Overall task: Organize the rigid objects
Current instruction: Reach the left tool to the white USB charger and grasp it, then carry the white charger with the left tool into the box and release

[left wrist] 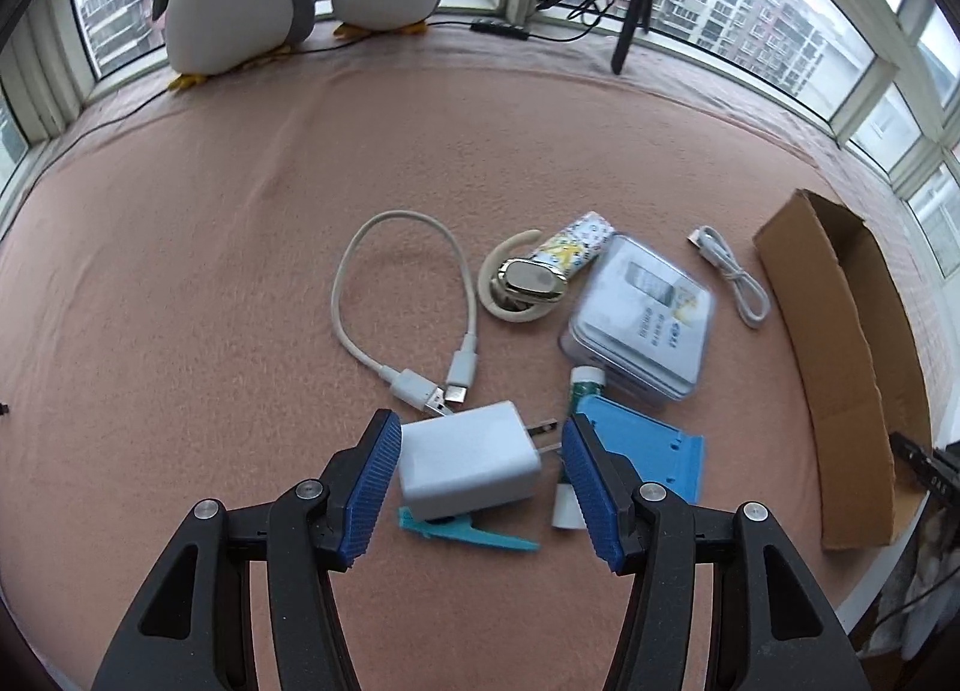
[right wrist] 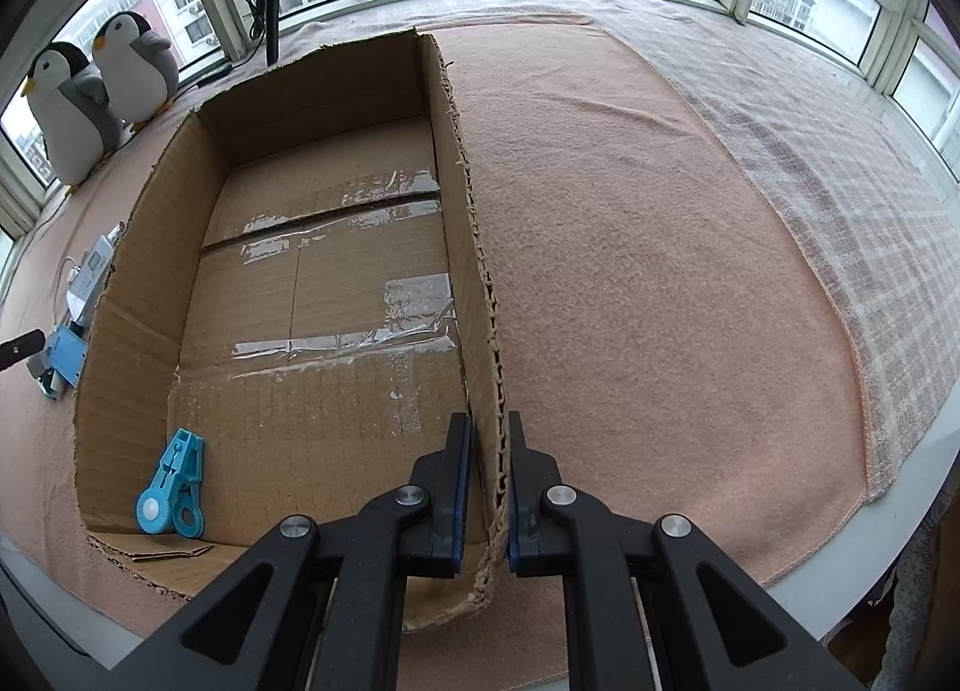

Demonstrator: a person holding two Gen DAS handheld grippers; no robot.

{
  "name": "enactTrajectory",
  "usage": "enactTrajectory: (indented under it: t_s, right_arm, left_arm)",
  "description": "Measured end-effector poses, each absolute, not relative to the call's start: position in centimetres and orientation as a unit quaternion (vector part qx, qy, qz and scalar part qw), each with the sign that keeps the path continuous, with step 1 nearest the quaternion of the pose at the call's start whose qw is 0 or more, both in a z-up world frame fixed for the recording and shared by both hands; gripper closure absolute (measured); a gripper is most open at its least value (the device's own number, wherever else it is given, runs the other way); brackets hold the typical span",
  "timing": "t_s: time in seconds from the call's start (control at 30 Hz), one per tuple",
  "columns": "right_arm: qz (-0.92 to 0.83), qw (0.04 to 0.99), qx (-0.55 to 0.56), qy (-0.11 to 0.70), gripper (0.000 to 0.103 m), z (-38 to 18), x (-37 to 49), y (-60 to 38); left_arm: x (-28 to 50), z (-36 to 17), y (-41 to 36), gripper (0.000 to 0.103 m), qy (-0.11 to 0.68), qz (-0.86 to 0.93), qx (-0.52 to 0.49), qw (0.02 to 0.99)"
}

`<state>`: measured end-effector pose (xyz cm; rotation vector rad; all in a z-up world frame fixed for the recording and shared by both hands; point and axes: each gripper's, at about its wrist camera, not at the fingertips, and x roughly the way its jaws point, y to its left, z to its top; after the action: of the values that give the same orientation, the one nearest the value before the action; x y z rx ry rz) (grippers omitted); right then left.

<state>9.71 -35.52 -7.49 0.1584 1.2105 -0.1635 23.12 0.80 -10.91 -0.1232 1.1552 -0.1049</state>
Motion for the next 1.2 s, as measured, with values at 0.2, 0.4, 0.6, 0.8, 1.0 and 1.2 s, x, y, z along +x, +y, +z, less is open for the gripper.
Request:
enactTrajectory:
  t_s: [0.2, 0.4, 0.6, 0.8, 1.0, 1.2]
  right_arm:
    - [-0.076, 0.817, 0.076, 0.566, 0.093, -7.6, 9.7, -35.7]
    - [-0.076, 0.818, 0.076, 0.566, 0.093, -7.6, 9.7, -35.6]
    - [-0.076, 0.817, 0.076, 0.566, 0.093, -7.5, 9.7, -35.5]
    - [-0.077, 0.817, 0.077, 0.566, 0.093, -7.5, 9.7, -35.5]
    - [-0.077, 0.817, 0.077, 0.566, 0.093, -7.5, 9.7, -35.5]
    - [-0.077, 0.817, 0.076, 0.566, 0.093, -7.5, 9.8, -35.5]
  left_arm:
    - [24.0, -11.4, 1.5, 0.042, 0.561, -0.039, -0.078, 0.823]
    - [24.0, -11.8, 1.7, 0.041, 0.57, -0.043, -0.086, 0.816]
    - [24.2, -11.8, 1.7, 0.05, 0.57, -0.054, -0.093, 0.815]
    - [23.8, -11.7, 1.7, 0.05, 0.565, -0.059, -0.095, 0.817]
    - [23.3, -11.0, 2.0, 0.05, 0.557, -0.065, -0.102, 0.822]
    - [23.0, -9.1, 1.3, 0.05, 0.541, -0.085, -0.112, 0.829]
